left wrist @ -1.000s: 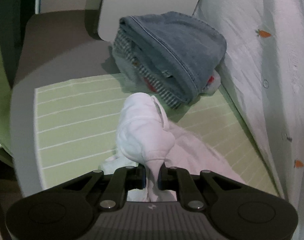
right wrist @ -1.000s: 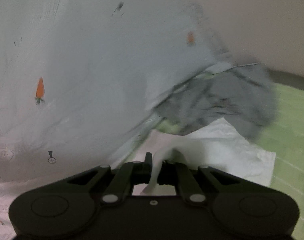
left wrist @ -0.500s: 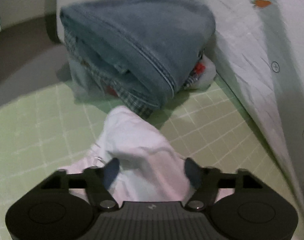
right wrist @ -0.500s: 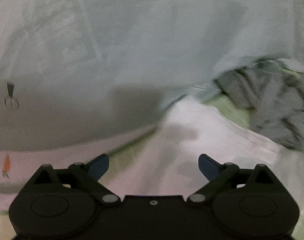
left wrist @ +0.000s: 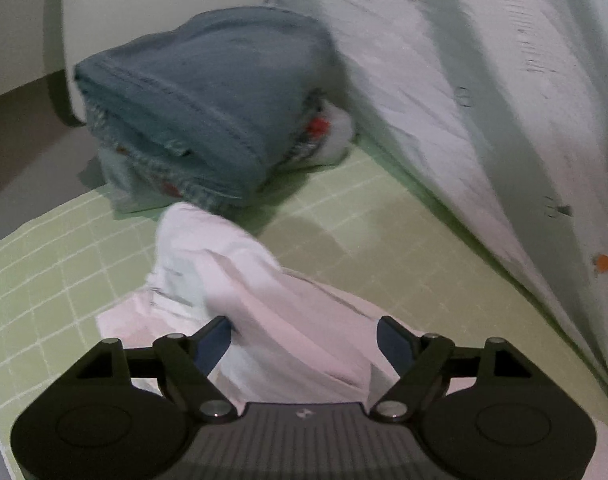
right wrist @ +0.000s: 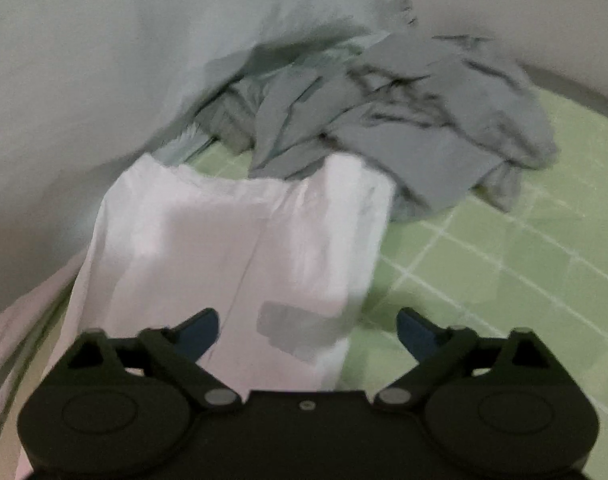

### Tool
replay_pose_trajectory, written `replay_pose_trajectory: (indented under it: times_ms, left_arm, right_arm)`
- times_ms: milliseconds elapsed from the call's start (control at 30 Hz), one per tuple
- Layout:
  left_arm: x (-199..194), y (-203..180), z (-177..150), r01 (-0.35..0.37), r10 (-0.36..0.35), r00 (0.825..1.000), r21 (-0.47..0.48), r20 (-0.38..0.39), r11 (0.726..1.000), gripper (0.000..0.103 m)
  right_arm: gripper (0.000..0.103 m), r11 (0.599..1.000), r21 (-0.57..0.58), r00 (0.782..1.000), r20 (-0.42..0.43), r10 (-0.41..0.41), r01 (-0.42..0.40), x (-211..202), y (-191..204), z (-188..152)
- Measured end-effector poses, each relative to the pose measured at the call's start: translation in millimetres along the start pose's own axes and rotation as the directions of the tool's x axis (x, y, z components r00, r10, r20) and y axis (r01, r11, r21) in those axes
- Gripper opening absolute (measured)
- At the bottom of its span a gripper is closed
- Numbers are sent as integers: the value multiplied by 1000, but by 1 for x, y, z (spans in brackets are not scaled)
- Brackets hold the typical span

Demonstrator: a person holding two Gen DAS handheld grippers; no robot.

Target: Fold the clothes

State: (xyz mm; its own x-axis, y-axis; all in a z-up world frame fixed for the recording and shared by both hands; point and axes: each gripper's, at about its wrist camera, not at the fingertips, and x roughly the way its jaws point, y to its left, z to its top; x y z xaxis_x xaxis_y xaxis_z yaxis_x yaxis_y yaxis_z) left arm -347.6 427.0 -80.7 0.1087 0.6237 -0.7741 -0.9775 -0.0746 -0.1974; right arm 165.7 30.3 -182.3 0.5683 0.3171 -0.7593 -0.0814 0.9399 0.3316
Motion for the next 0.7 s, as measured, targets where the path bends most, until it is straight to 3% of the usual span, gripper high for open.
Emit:
replay_pose_trajectory:
  times_ms: [33, 167, 200, 367, 467, 700]
  left_arm:
    - [-2, -5, -3, 17, -17, 1000, 12, -3, 1000, 84]
    - [-15, -23, -25, 93, -90, 995, 80, -41, 992, 84]
    - [-17, -26, -32, 113, -108, 992, 90, -62, 989, 84]
    - [-23, -41, -68, 210, -182, 965, 142, -187, 967, 84]
    - [-30, -47, -83, 254, -212, 952, 184, -223, 949, 84]
    - [-48, -42, -108, 298, -229, 938, 268, -261, 916, 84]
  right_arm:
    - [83, 1000, -22, 1000, -5, -10, 10, 8, 5, 0]
    - [23, 980, -164, 993, 59, -103, 112, 18, 25, -7]
    - [16, 983, -154, 994, 63, -88, 97, 16, 22, -8]
    - [6, 989, -118, 993, 81, -80, 89, -5, -6, -12]
    - [6, 992, -87, 992, 91, -87, 95, -32, -30, -22]
    - [6, 992, 10, 990, 72, -125, 124, -115, -105, -69]
